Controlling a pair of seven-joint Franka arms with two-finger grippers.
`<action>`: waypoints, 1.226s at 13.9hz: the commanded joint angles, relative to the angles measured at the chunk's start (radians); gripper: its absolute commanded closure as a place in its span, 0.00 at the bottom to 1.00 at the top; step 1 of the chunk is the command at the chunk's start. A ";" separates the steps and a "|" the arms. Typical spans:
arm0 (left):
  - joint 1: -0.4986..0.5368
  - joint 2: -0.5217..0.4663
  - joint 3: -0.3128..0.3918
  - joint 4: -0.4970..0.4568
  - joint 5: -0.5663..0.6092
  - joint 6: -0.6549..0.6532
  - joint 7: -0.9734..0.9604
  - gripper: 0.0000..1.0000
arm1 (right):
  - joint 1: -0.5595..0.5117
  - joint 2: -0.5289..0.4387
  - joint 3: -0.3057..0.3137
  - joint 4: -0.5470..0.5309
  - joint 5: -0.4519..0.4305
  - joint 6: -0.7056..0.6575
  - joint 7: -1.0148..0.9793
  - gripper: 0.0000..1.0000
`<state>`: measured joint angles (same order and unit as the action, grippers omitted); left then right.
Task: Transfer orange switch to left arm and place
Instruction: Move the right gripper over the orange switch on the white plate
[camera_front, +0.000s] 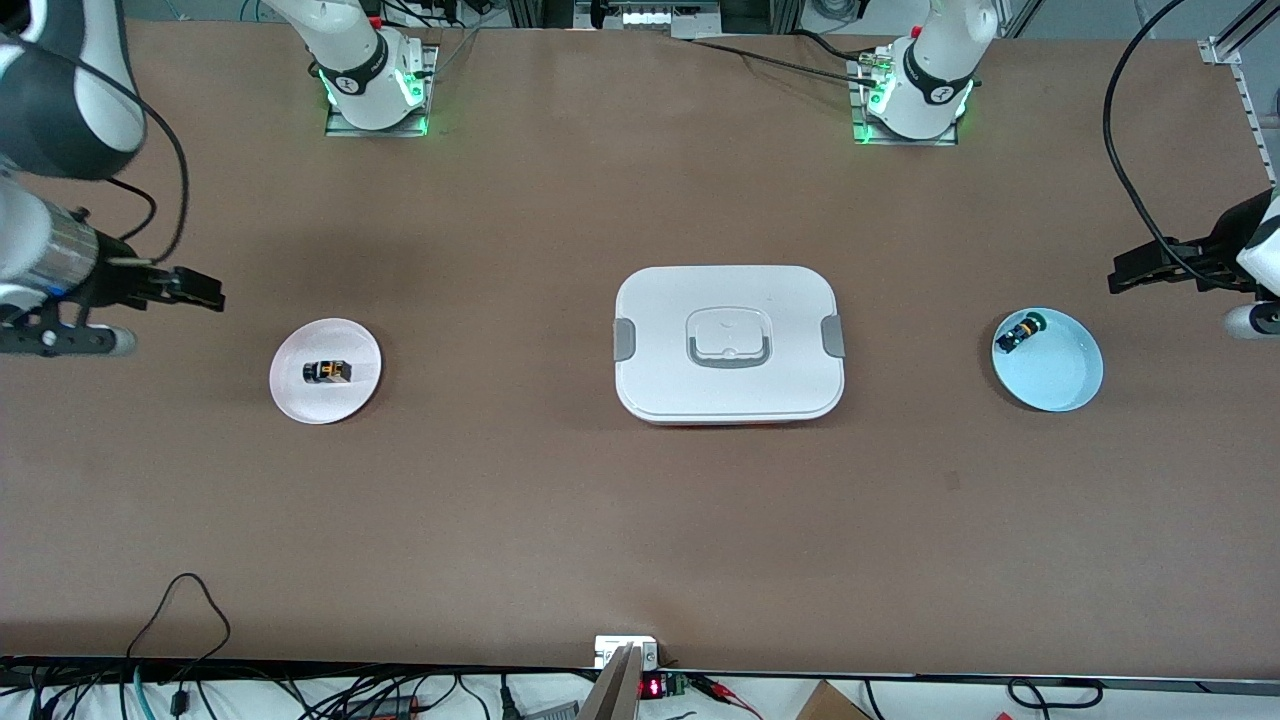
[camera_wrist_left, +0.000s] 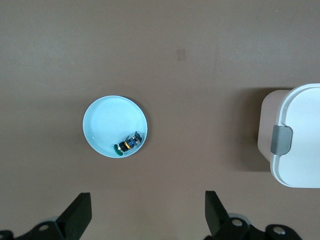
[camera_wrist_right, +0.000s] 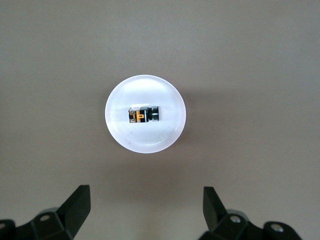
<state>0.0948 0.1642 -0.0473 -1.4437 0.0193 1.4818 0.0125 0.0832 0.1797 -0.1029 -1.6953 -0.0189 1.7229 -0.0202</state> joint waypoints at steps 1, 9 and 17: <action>0.003 -0.006 0.003 -0.007 -0.015 0.008 0.009 0.00 | 0.032 0.043 0.002 -0.010 0.010 0.017 0.003 0.00; 0.003 -0.006 0.003 -0.006 -0.013 0.006 0.007 0.00 | 0.017 0.116 0.003 -0.283 0.004 0.415 0.045 0.00; 0.003 -0.006 0.003 -0.006 -0.013 0.006 0.007 0.00 | 0.016 0.190 0.005 -0.414 0.004 0.717 0.043 0.00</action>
<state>0.0953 0.1645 -0.0469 -1.4438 0.0193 1.4818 0.0125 0.0994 0.3527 -0.1047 -2.1001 -0.0190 2.3945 0.0218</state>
